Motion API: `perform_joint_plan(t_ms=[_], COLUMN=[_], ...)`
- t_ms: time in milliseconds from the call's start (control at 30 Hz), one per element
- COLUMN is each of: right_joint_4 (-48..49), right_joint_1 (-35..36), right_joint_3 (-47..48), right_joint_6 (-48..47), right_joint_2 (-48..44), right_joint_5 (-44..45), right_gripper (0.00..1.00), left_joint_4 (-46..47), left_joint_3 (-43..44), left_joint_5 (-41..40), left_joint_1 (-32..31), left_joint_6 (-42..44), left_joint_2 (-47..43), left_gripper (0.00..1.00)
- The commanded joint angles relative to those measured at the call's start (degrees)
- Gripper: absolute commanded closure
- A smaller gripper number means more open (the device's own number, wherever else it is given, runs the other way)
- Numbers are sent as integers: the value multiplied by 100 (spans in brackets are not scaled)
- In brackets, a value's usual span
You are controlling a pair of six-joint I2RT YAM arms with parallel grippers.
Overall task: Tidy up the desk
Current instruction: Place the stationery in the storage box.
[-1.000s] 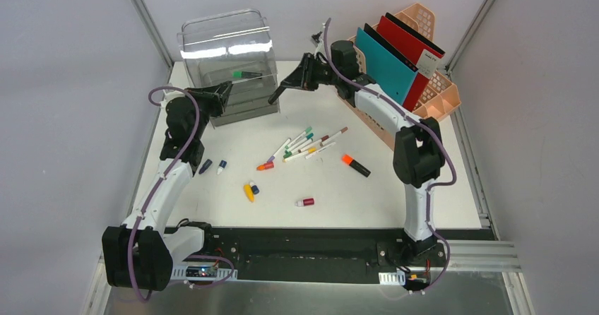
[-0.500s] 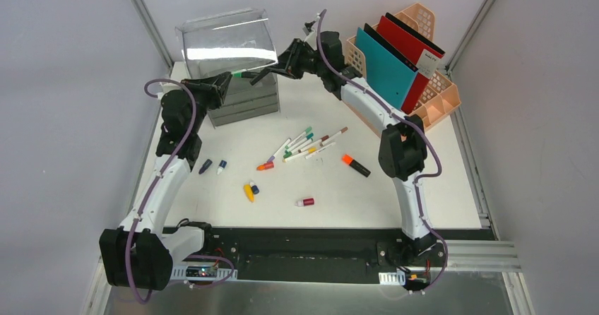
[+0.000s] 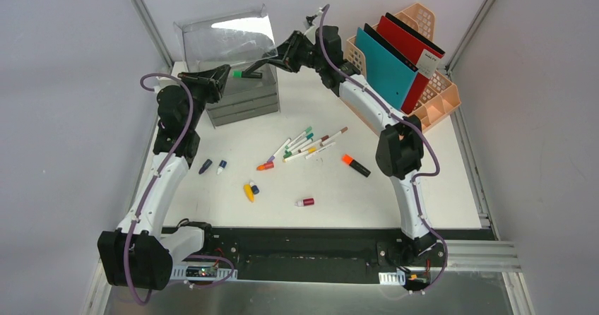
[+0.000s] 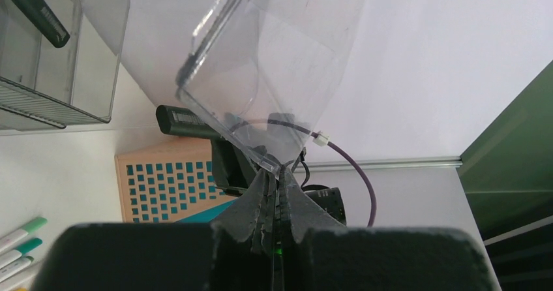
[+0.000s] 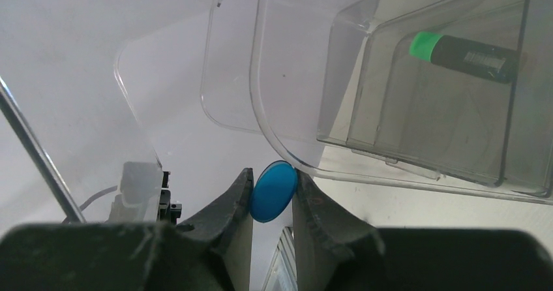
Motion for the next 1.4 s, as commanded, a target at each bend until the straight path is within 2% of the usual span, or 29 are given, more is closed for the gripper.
perform_joint_plan(t_ms=[0,267,467,633,800,900,1000,1100,1167,1367], right_joint_4=[120,176,233,-221,52,992,2535,4191,4620,4927], right_joint_1=[26,41,93,131,246,338,348,374,372,376], right_joint_3=[478,348,-284,-589,-731,-1056,-1515,-1740,-1761,-1799], right_joint_6=[247,319,-254,-920,-1141,-1310,-1112,-1366,-1572,-2394], right_joint_2=[28,39,-348,-666,-699,-653,-462,-263,-177,-57], right_joint_5=[164,-129,-770,-486,-323,-362,-513,-796,-822,-705], right_gripper=[100,100,100,100,100,100,100,100,100,100], left_joint_4=[247,195,145,188,226,221,206,104,19,-75], left_joint_3=[342,405,450,380,278,279,345,463,534,643], left_joint_5=[-32,-111,-78,-81,-114,-154,-153,-163,-207,-284], left_joint_1=[-38,-90,-87,-91,-87,-91,-87,-86,-91,-87], left_joint_6=[86,95,113,85,-24,-121,-183,-178,-138,-98], left_joint_2=[-39,-74,-87,-108,-158,-186,-188,-233,-269,-320], left_gripper=[100,100,100,100,100,100,100,100,100,100])
